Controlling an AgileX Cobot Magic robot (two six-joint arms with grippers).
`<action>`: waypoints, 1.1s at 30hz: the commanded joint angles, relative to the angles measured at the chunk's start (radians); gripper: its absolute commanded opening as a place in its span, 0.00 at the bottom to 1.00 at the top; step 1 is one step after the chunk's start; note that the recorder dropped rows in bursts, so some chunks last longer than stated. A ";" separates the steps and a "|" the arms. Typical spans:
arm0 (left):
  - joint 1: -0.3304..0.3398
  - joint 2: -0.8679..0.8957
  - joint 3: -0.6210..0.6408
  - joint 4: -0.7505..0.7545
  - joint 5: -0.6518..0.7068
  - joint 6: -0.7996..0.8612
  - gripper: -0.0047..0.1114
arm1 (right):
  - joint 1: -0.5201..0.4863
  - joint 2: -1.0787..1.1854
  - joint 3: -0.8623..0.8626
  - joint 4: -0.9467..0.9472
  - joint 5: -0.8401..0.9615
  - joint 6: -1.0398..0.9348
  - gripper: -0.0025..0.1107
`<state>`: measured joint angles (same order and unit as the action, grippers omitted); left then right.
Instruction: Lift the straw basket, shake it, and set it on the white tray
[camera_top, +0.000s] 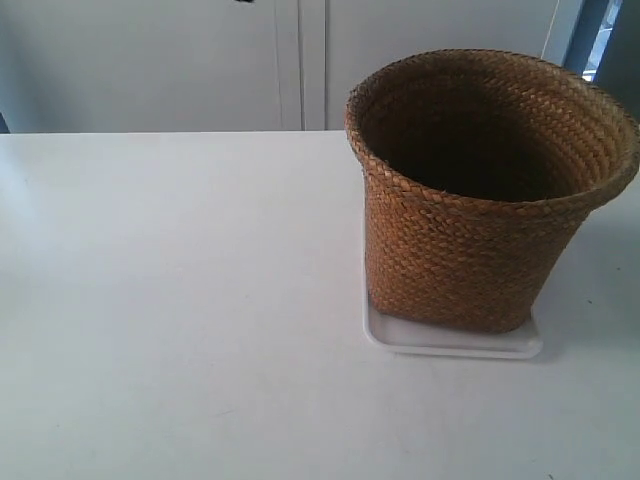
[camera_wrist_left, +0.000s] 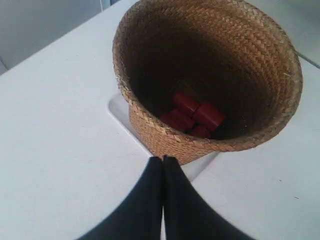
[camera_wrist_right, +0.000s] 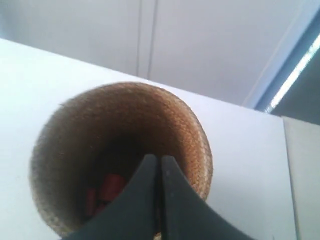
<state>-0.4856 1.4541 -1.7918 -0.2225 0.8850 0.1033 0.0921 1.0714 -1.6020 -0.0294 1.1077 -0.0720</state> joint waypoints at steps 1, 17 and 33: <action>-0.005 -0.181 0.135 0.015 -0.033 0.029 0.04 | -0.003 -0.178 0.082 0.082 -0.034 -0.043 0.02; -0.005 -0.875 0.876 0.053 -0.247 -0.021 0.04 | -0.003 -0.718 0.689 0.123 -0.236 -0.063 0.02; -0.005 -1.024 1.033 0.051 -0.169 -0.103 0.04 | -0.003 -0.784 0.805 0.123 -0.048 -0.056 0.02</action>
<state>-0.4856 0.4384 -0.7630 -0.1678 0.7040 0.0089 0.0921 0.2921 -0.8043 0.0921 1.0600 -0.1223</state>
